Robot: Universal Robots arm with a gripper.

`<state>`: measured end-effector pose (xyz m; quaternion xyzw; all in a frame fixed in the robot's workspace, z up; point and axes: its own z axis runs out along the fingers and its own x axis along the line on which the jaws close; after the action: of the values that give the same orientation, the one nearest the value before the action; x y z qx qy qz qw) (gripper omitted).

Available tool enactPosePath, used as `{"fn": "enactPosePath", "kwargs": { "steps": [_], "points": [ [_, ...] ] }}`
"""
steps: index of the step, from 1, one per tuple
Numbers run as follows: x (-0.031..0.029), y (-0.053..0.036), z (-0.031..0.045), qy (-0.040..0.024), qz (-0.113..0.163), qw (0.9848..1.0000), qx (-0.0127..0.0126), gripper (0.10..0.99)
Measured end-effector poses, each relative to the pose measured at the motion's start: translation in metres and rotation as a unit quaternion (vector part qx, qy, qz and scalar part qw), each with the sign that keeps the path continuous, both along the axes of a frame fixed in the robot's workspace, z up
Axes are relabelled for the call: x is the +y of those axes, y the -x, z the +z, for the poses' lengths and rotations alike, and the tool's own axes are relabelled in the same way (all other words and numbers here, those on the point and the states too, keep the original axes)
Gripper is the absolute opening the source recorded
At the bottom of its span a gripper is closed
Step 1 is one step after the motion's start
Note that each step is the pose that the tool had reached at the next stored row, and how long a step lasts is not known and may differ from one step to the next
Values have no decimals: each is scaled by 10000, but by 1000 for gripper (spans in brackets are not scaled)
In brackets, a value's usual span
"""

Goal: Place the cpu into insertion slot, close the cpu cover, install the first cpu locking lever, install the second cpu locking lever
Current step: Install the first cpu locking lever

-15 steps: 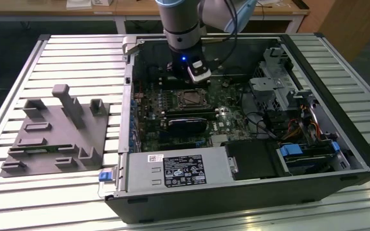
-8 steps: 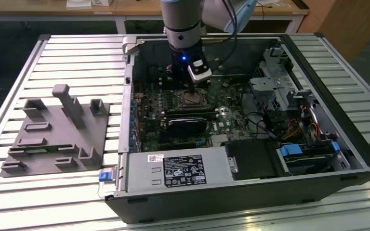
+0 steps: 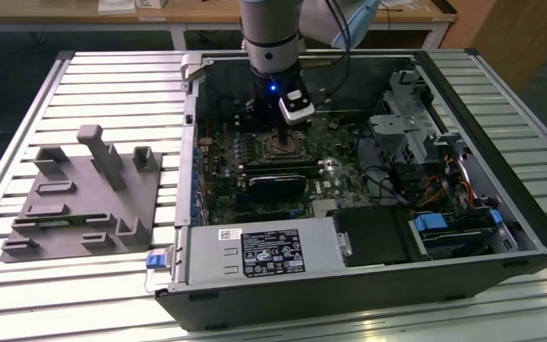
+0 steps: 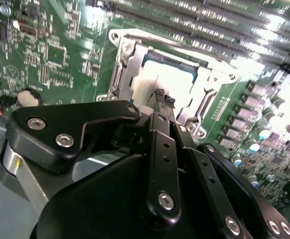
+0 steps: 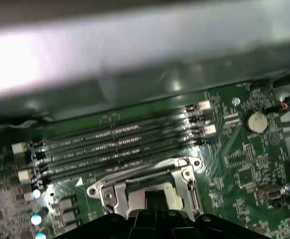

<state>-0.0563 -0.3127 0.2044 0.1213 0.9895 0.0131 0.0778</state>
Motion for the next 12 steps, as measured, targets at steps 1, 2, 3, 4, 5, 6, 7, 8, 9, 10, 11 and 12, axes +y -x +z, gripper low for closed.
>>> {"fn": "enactPosePath", "kwargs": {
  "steps": [1,2,3,4,5,6,7,8,9,10,11,12],
  "points": [
    [-14,0,0,14,0,10000,0,106],
    [-28,-1,-1,27,0,10000,-1,106],
    [-43,-1,-1,40,0,10000,0,106],
    [-56,-2,-1,51,0,10000,0,106],
    [-70,-2,-2,61,0,10000,1,106],
    [-84,-3,-3,71,0,10000,1,106],
    [-98,-3,-3,81,0,10000,1,106],
    [-108,-3,-4,91,-1,10000,1,106],
    [-115,-3,-4,98,0,10000,1,106],
    [-117,-3,-4,100,0,10000,1,106],
    [-118,-3,-4,100,-1,10000,1,106],
    [-118,-3,-4,100,-1,9999,1,106]
  ]
}}
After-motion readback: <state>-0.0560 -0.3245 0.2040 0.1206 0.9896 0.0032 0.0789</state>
